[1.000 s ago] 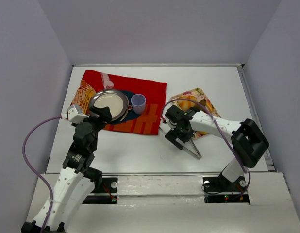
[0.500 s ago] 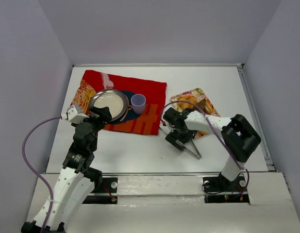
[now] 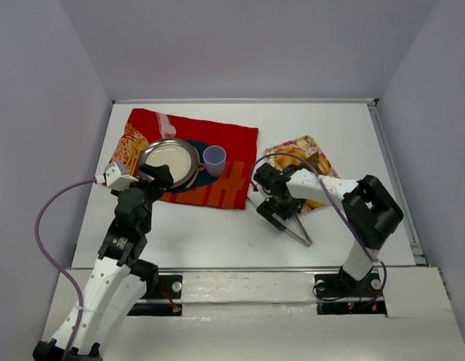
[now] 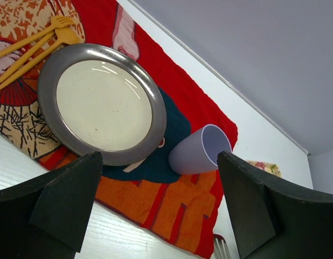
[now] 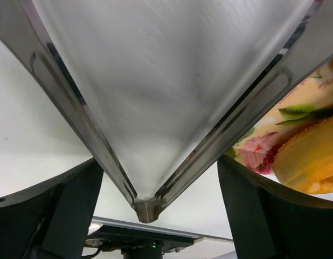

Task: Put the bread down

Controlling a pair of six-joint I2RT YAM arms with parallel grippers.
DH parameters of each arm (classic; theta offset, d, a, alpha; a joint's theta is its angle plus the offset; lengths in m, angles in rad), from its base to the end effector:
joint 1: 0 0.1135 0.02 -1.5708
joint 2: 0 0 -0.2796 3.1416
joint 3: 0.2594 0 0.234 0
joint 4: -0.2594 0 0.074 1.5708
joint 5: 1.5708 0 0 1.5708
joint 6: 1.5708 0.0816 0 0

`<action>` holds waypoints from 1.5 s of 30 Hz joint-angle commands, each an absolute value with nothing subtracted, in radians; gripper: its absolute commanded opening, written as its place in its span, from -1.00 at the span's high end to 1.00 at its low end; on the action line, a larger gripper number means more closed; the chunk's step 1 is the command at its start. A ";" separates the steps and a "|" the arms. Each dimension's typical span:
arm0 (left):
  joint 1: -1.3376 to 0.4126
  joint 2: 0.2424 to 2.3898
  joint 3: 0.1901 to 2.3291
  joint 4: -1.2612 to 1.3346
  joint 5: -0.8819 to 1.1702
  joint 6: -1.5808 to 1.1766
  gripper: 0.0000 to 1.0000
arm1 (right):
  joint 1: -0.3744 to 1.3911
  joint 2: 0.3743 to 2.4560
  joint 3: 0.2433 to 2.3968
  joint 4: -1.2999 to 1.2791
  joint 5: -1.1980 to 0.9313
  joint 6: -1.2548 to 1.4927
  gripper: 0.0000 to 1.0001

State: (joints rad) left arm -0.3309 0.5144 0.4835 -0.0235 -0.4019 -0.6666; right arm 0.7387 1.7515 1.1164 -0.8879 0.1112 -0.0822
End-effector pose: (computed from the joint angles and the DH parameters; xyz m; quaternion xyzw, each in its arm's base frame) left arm 0.1554 -0.0196 0.2960 -0.2542 0.6785 -0.1950 0.6610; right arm 0.2245 0.1922 0.1478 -0.3971 0.9158 -0.0449 0.0405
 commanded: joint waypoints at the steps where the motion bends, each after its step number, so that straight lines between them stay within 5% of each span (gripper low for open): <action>1: -0.328 0.525 0.477 0.044 -0.437 -0.652 -0.98 | 0.747 1.767 1.158 -0.764 0.055 -0.066 -0.73; 35: -0.328 0.517 0.477 0.037 -0.431 -0.647 -0.98 | 0.871 1.818 1.118 -0.802 0.106 0.307 -0.71; 40: -0.328 0.508 0.474 0.035 -0.428 -0.650 -0.98 | 0.871 1.784 1.052 -0.796 0.098 0.388 0.05; 45: -0.328 0.500 0.474 0.032 -0.425 -0.652 -0.98 | 0.871 1.655 1.054 -0.807 0.207 0.429 0.22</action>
State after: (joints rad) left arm -0.3309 0.5129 0.4835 -0.0040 -0.4107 -0.6621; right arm 0.8654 1.7405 1.0714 -0.8211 0.0944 0.3660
